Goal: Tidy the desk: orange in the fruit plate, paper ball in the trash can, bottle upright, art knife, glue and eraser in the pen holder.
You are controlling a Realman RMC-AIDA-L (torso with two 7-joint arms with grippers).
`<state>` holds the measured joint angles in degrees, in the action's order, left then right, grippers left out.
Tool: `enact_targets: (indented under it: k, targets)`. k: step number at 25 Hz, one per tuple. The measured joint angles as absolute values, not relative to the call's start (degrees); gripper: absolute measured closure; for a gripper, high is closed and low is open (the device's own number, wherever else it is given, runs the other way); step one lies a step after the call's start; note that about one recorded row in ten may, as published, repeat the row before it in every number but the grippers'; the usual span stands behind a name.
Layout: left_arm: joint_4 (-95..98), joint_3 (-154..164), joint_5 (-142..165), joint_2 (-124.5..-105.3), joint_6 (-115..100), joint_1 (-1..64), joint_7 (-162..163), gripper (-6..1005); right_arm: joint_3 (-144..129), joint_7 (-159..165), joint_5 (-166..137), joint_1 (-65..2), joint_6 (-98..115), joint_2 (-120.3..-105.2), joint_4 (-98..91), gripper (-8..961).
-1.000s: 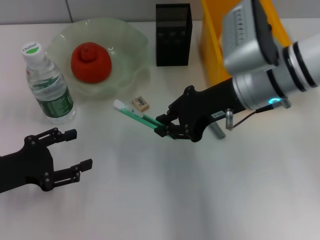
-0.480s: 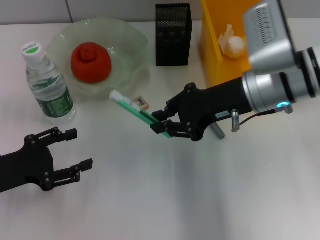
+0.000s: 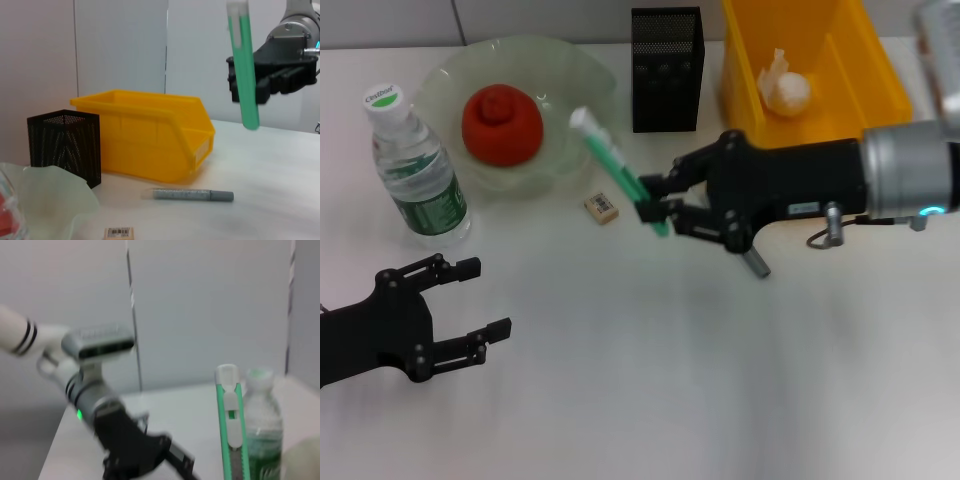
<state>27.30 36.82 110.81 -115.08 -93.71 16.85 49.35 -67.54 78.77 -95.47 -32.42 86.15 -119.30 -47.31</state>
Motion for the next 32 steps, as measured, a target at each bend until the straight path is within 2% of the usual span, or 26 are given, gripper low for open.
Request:
enact_targets:
  k: [10, 18, 32]
  targets:
    - [27.17, 36.74, 110.44, -115.56, -93.84, 17.96, 49.71, 199, -57.70, 61.21, -85.62, -32.72, 87.80, -119.22, -32.42, 788]
    - [26.98, 36.73, 110.38, -115.66, -93.87, 18.21, 49.74, 199, -57.50, 53.15, -75.28, -36.63, 80.08, -119.52, -23.57, 789]
    - [26.89, 36.12, 110.30, -116.30, -94.39, 18.28, 49.58, 199, -57.45, 51.35, -67.99, -41.38, 69.56, -119.82, -19.30, 788]
